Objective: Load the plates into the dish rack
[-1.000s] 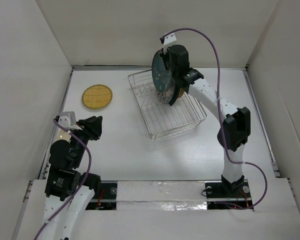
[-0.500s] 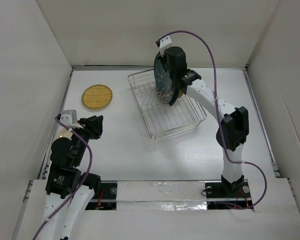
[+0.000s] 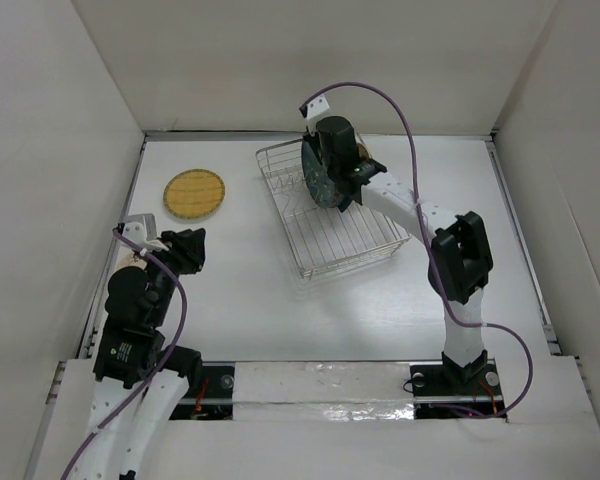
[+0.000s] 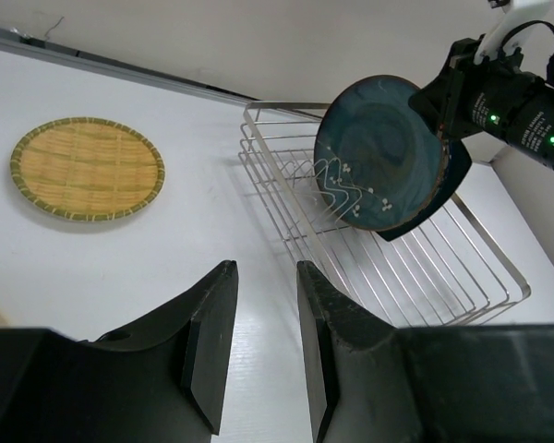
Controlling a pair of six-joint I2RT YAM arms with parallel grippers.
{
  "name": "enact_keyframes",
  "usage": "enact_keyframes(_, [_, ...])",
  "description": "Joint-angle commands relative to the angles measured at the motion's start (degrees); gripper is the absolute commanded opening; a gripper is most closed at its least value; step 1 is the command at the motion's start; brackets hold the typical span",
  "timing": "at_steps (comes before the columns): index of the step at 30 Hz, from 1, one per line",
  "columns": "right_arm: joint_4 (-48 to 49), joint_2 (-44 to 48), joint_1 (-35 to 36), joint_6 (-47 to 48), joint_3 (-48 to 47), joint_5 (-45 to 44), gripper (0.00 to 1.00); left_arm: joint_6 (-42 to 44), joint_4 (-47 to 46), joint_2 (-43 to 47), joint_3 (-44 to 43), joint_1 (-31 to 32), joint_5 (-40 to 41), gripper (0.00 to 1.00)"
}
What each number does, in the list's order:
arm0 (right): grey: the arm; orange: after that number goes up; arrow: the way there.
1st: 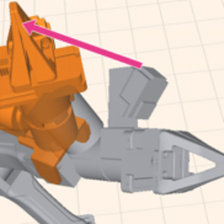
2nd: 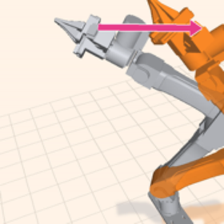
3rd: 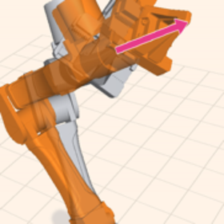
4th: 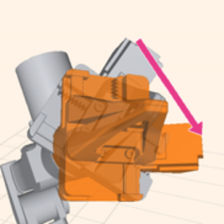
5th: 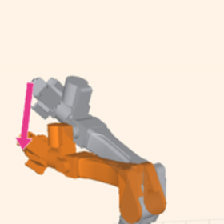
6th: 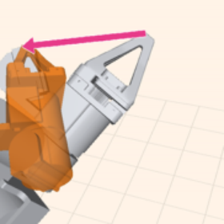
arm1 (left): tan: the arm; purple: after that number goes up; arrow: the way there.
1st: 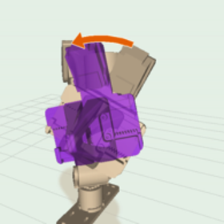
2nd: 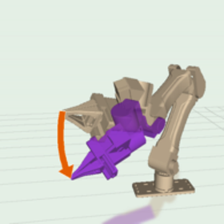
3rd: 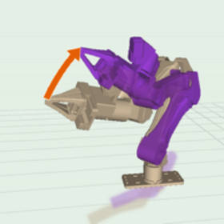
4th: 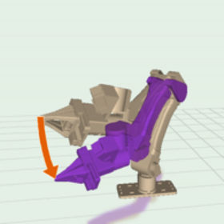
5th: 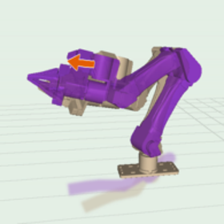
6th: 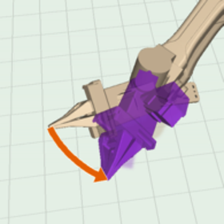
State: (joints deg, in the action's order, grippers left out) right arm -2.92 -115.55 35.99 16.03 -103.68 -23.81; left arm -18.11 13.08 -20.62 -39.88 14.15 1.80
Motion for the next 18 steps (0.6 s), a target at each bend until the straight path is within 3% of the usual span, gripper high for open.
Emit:
enact_keyframes(1, [8.6, 3.3, -0.4, -3.3, 0.8, 0.7, 0.00, -1.0, -2.4, -3.1, -0.9, -0.1, 2.2, 0.29])
enact_keyframes(3, [9.2, 3.9, -0.9, -4.5, 2.1, 1.5, 0.00, -1.4, -2.3, -5.9, -1.9, -0.1, 2.2, 0.27])
enact_keyframes(5, [9.6, 5.0, -1.6, -6.2, 3.0, 2.1, 0.02, -1.8, -2.0, -7.8, -3.0, -0.1, 2.5, 0.13])
enact_keyframes(8, [9.7, 6.4, -3.0, -8.6, 4.2, 4.2, 0.07, -3.5, -2.5, -11.6, -4.5, -0.1, 2.9, 0.04])
enact_keyframes(13, [11.9, 9.3, -5.1, -11.1, 8.0, 9.6, 0.12, -6.6, -4.4, -19.4, -7.4, -0.1, 3.0, 0.03])
enact_keyframes(18, [10.3, 10.3, -5.7, -11.4, 7.8, 14.8, 0.23, -9.5, -6.8, -29.4, -11.4, -0.1, 4.7, 0.15])
